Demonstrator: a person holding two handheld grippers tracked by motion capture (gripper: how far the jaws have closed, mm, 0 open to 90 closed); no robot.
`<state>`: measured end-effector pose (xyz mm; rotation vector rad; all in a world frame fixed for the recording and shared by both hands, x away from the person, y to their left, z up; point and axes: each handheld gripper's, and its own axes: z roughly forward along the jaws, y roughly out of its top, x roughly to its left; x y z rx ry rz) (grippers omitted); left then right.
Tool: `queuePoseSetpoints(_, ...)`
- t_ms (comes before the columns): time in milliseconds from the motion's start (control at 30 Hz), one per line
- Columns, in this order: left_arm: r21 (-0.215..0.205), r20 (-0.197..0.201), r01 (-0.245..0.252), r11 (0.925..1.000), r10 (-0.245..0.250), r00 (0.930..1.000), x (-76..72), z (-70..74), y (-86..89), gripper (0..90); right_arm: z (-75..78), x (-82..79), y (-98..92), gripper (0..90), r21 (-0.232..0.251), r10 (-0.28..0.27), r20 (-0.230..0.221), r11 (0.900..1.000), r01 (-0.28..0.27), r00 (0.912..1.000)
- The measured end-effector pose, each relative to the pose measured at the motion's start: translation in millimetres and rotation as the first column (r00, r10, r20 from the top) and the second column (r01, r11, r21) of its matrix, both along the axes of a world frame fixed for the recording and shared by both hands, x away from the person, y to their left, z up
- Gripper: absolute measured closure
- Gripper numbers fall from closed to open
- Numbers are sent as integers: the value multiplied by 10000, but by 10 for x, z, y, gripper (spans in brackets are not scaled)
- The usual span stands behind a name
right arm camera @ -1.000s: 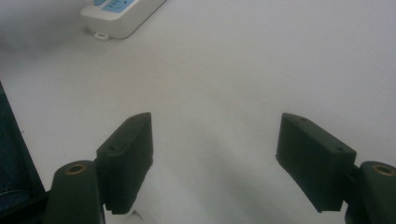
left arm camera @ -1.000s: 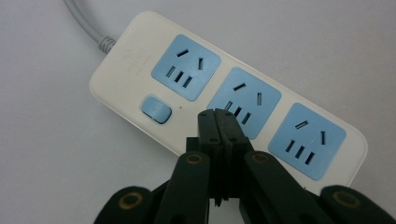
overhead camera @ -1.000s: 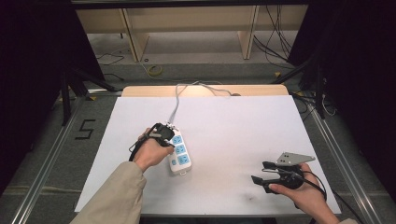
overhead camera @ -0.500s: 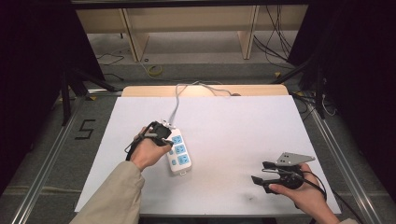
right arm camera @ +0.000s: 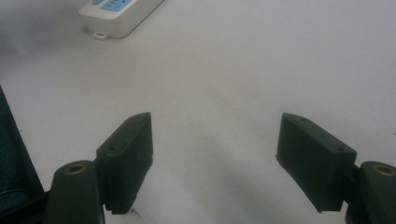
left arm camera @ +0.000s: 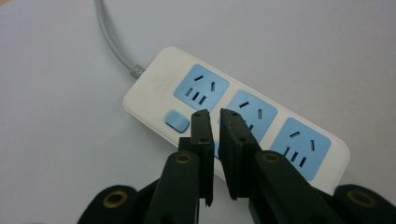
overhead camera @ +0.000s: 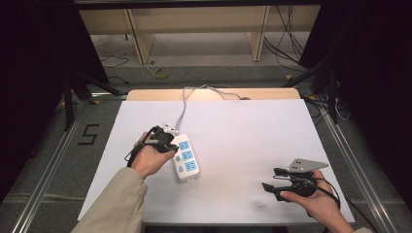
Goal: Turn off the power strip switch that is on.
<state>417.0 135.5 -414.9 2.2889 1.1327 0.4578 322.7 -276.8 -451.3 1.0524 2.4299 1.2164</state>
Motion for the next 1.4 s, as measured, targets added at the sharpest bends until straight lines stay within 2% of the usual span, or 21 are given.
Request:
queuePoseSetpoints(133, -135, 144, -21, 9999, 23, 9999, -18, 11, 20, 794, 1, -1, -5, 274, 19, -18, 22, 10000, 18, 10000)
queuePoseSetpoints(267, -486, 229, -70, 9988, 81, 9997, -33, 26, 57, 760, 1, 1, -7, 274, 1, -4, 20, 10000, 4, 10000)
queuePoseSetpoints(467, -1133, 578, -166, 9934, 233, 9981, -52, 40, 119, 616, 0, 0, -4, 274, 15, -7, 28, 10000, 7, 10000)
queuePoseSetpoints(633, -1441, 821, -96, 9895, 216, 9964, -75, 31, 153, 531, 1, 0, -4, 273, 24, -25, 18, 10000, 25, 10000)
queuePoseSetpoints(933, -1554, 1065, 107, 9878, 60, 9943, -129, 22, 168, 408, 3, -1, -8, 272, 37, -31, 43, 10000, 31, 10000)
queuePoseSetpoints(1167, -1396, 1374, 222, 9900, -29, 9905, -175, -11, 206, 360, 7, -4, -10, 272, 26, -14, 87, 10000, 14, 10000)
queuePoseSetpoints(1400, -1332, 1328, 378, 9904, -199, 9909, -237, -53, 232, 318, 14, -8, -18, 272, 76, -58, 111, 10000, 57, 9999)
